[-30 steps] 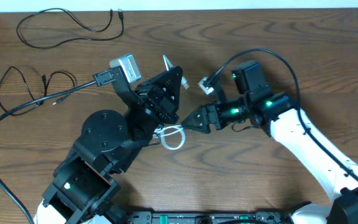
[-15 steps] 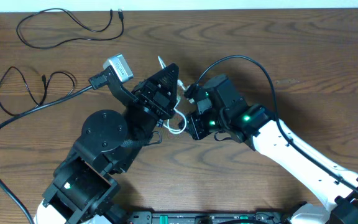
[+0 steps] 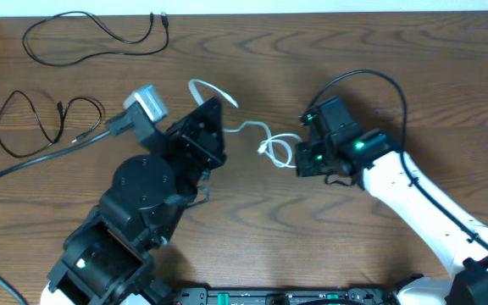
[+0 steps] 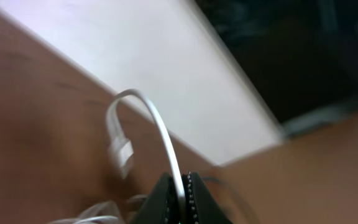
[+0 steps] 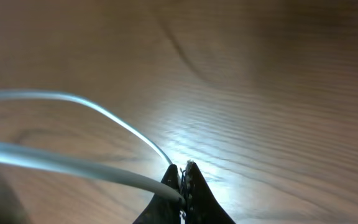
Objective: Untangle cables
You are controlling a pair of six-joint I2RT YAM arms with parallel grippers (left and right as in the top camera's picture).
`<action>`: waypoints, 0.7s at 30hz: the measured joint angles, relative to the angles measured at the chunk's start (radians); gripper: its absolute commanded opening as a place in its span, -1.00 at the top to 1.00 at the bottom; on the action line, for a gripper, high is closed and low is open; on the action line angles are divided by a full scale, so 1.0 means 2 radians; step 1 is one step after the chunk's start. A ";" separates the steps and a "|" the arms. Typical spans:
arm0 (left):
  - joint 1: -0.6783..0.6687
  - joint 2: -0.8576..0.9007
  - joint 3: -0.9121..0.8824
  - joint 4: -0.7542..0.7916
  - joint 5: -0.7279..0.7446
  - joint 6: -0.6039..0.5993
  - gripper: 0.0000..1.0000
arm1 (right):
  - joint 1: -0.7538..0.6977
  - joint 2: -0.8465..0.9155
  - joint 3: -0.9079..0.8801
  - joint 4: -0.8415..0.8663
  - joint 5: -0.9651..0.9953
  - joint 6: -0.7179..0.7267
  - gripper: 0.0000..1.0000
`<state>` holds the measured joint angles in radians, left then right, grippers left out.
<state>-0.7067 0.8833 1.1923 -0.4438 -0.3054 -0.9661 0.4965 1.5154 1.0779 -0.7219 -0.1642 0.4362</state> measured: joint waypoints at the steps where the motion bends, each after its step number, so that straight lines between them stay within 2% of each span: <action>1: 0.000 -0.002 0.000 -0.025 -0.018 0.001 0.85 | -0.010 0.000 0.000 0.000 -0.002 0.001 0.98; 7: 0.000 0.010 0.001 -0.146 -0.100 0.010 0.85 | -0.044 -0.025 -0.001 0.051 -0.080 0.005 0.98; 11: 0.001 0.032 0.001 -0.194 -0.142 0.012 0.85 | -0.062 -0.097 -0.001 0.093 -0.141 0.014 0.98; 16: 0.002 0.047 0.001 -0.258 -0.219 0.012 0.85 | -0.107 -0.219 0.000 0.087 -0.156 0.033 0.97; 21: 0.030 0.048 0.001 -0.314 -0.269 0.012 0.85 | -0.168 -0.293 0.000 0.060 -0.155 0.040 0.97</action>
<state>-0.6464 0.9802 1.1946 -1.0714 -0.8429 -0.9417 0.1604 0.9295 1.0779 -0.6018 -0.4736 0.5159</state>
